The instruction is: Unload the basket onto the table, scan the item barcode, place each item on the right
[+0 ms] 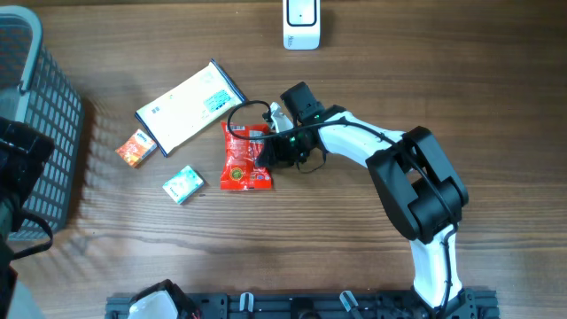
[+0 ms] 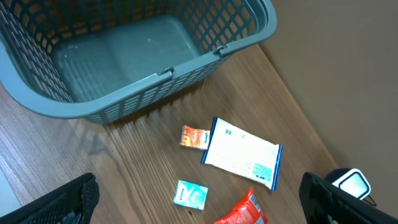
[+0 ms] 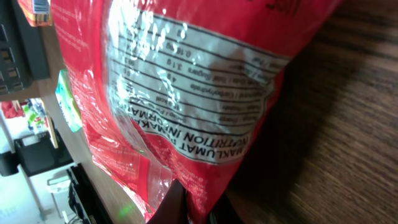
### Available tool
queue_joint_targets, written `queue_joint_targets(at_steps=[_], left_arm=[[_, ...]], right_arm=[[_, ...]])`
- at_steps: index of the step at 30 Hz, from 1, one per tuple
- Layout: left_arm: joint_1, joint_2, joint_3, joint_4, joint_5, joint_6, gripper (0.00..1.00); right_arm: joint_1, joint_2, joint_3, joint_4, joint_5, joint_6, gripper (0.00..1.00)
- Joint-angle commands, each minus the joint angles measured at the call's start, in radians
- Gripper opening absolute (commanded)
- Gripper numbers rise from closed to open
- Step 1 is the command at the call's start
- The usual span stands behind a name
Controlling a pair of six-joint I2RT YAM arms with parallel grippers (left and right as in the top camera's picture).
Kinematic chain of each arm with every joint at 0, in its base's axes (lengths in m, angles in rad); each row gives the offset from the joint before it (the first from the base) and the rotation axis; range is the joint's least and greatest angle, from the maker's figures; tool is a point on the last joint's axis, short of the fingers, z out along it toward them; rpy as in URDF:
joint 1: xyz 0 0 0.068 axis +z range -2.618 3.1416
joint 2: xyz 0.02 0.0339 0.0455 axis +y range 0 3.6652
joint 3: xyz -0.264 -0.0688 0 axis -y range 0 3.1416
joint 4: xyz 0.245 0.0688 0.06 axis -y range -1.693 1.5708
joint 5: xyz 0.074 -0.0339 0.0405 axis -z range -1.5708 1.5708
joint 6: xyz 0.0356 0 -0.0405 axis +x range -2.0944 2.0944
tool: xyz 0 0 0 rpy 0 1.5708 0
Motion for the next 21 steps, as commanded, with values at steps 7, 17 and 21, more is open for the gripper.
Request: queue_joint_targets(at_steps=[7, 17, 21], left_arm=[[0.007, -0.002, 0.003, 0.003, 0.005, -0.010, 1.00], [0.007, -0.002, 0.003, 0.003, 0.005, -0.010, 1.00], [0.007, -0.002, 0.003, 0.003, 0.005, -0.010, 1.00]], right_arm=[[-0.089, -0.133, -0.014, -0.080, -0.036, -0.135, 0.04], [-0.074, -0.189, -0.015, -0.177, 0.062, -0.254, 0.04], [-0.074, -0.182, -0.015, -0.208, 0.173, -0.144, 0.04]])
